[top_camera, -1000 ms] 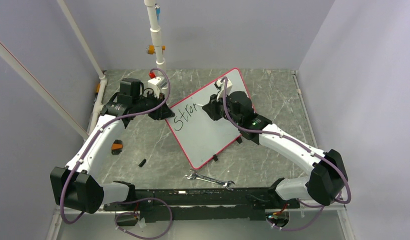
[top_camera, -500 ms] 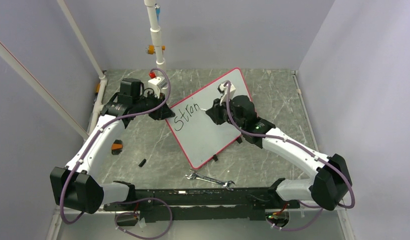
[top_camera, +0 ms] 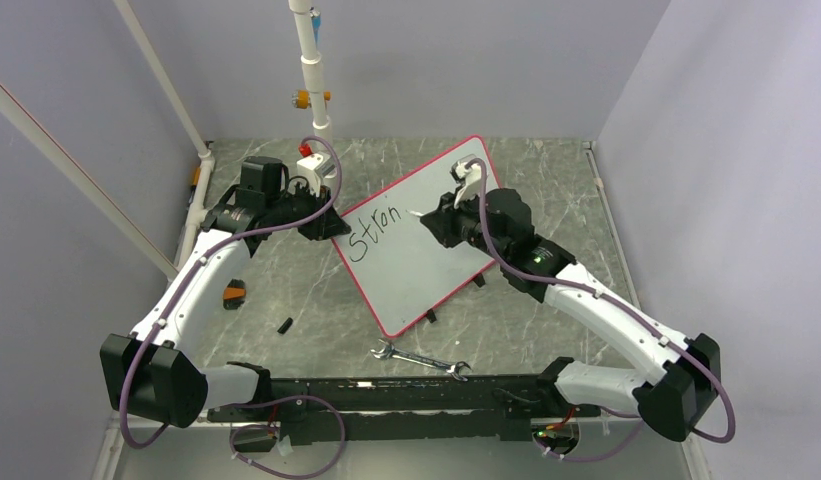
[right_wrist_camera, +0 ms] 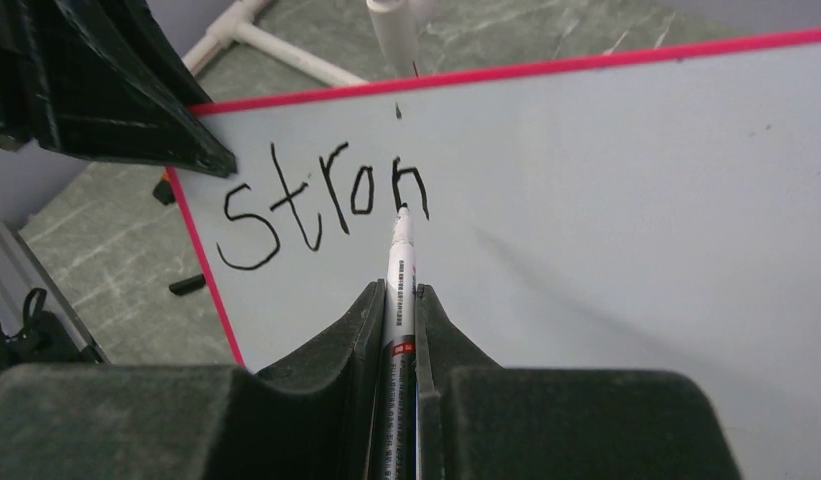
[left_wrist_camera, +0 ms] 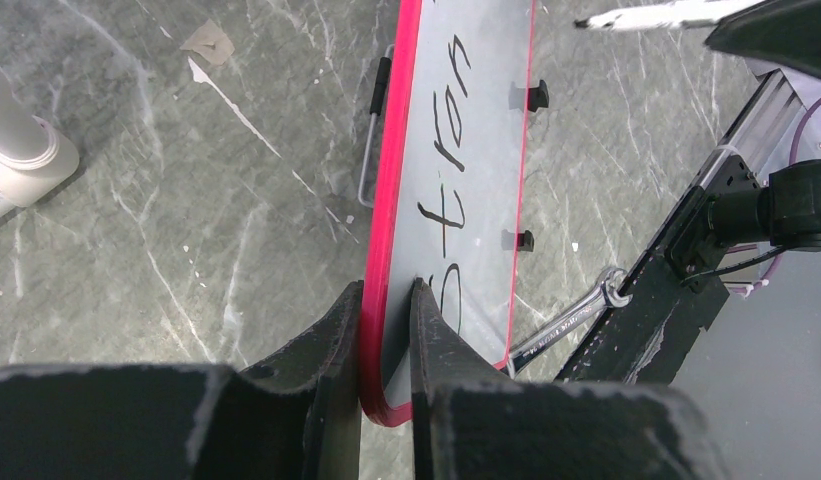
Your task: Write a sentence on the whiteboard
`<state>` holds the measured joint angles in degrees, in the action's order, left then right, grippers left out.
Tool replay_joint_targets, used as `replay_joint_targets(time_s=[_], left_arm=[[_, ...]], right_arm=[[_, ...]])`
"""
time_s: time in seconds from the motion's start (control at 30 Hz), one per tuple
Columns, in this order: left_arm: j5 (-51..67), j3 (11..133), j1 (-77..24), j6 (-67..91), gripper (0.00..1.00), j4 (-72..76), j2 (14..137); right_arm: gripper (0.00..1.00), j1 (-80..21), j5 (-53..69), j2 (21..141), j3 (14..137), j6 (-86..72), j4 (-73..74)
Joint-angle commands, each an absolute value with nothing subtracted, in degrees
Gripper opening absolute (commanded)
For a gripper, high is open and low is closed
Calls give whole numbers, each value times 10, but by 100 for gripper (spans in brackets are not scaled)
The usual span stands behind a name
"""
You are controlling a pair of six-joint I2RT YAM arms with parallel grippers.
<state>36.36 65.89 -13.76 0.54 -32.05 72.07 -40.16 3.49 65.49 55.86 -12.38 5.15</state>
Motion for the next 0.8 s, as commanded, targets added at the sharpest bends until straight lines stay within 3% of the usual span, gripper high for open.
replay_joint_targets(time_s=[0.0, 0.77], left_arm=[[294, 664, -139, -58, 0, -311, 710], [304, 666, -141, -55, 0, -310, 715]], right_arm=[[0, -399, 22, 642, 586, -107, 37], [0, -335, 87, 658, 561, -115, -27]])
